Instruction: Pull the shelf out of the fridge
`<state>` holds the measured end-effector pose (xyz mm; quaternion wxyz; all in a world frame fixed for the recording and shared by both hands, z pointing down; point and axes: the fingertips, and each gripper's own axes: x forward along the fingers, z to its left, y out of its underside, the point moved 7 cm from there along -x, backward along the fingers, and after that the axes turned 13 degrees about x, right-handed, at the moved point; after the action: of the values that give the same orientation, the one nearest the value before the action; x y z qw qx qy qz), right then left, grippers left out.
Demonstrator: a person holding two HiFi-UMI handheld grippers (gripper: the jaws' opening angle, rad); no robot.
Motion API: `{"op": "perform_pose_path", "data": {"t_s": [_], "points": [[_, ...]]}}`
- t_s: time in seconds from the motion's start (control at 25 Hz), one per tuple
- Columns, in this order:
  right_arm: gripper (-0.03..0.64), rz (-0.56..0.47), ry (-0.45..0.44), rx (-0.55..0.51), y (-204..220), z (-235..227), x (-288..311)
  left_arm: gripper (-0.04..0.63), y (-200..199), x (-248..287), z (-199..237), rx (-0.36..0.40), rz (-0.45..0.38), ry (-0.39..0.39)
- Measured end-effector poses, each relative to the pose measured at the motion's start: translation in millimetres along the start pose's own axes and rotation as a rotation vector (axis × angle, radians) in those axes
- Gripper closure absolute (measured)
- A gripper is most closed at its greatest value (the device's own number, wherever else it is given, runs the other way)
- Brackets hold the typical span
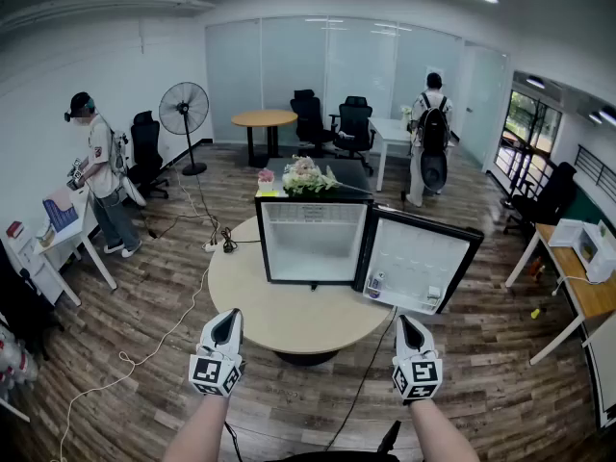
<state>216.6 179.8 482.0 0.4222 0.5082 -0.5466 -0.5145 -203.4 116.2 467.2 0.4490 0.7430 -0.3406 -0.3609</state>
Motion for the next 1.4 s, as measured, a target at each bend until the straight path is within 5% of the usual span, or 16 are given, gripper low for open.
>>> {"op": "perform_pose_path", "data": {"t_s": [0.92, 0.96, 1.0, 1.04, 1.4], "points": [[0.606, -0.002, -0.075, 0.006, 10, -3, 10, 0.595, 9, 14, -18, -0.003, 0.01, -0.001], [0.537, -0.006, -0.087, 0.012, 9, -4, 12, 0.595, 9, 15, -20, -0.003, 0.01, -0.001], [0.217, -0.007, -0.095, 0.014, 9, -5, 16, 0.595, 9, 16, -22, -0.002, 0.01, -0.001], [0.095, -0.006, -0.103, 0.009, 8, -6, 19, 0.595, 9, 17, -24, -0.001, 0.011, -0.002], [0.087, 0.014, -0.165, -0.041, 8, -16, 35, 0.595, 7, 33, -37, 0.02, 0.032, -0.019]]}}
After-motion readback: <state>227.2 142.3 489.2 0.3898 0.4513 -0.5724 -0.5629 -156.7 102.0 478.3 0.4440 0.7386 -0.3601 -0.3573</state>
